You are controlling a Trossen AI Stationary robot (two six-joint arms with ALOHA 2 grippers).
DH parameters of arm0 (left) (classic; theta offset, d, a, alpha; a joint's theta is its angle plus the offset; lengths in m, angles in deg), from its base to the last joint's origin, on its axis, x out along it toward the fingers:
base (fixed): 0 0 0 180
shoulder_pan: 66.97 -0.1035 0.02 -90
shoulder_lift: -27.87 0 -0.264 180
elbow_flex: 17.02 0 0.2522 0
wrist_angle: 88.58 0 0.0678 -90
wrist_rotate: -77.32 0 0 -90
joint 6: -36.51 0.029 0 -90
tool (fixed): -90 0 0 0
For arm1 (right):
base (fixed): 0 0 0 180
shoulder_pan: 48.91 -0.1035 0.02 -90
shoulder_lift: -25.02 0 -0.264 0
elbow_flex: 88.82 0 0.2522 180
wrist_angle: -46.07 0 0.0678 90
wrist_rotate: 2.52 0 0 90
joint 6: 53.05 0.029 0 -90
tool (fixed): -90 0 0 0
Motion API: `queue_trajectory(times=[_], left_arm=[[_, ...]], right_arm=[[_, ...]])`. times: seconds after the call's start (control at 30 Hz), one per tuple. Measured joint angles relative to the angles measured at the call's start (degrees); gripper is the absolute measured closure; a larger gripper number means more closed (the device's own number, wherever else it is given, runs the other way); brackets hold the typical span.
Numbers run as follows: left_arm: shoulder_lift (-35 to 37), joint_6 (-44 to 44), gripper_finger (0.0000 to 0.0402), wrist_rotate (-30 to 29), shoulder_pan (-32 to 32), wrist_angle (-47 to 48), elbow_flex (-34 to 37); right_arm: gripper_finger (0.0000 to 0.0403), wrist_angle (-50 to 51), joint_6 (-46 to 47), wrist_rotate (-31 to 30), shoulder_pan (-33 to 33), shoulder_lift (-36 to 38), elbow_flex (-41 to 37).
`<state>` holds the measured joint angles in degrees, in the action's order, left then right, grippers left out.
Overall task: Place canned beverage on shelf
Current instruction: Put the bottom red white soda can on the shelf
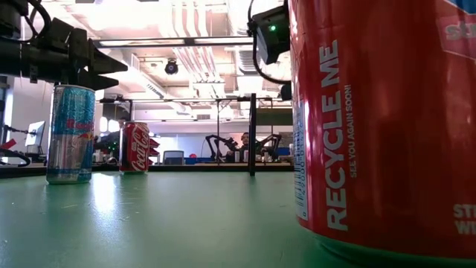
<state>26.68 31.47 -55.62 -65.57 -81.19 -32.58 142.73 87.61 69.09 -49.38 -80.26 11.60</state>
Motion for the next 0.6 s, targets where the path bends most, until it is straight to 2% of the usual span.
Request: queue_trajectory(times=[0.1, 0.4, 0.6], left_arm=[[0.0, 0.0, 0.0078, 0.0, 0.0, 0.0, 0.0], [0.0, 0.0, 0.0078, 0.0, 0.0, 0.0, 0.0], [0.0, 0.0, 0.0078, 0.0, 0.0, 0.0, 0.0]], right_arm=[[0.0003, 1.6, -3.1, -3.7, -1.5, 1.1, 0.0], [0.0003, 3.8, -14.5, -25.7, -11.7, 1.4, -1.4], [0.0003, 3.6, -12.7, -34.3, -18.2, 1.4, -6.3]])
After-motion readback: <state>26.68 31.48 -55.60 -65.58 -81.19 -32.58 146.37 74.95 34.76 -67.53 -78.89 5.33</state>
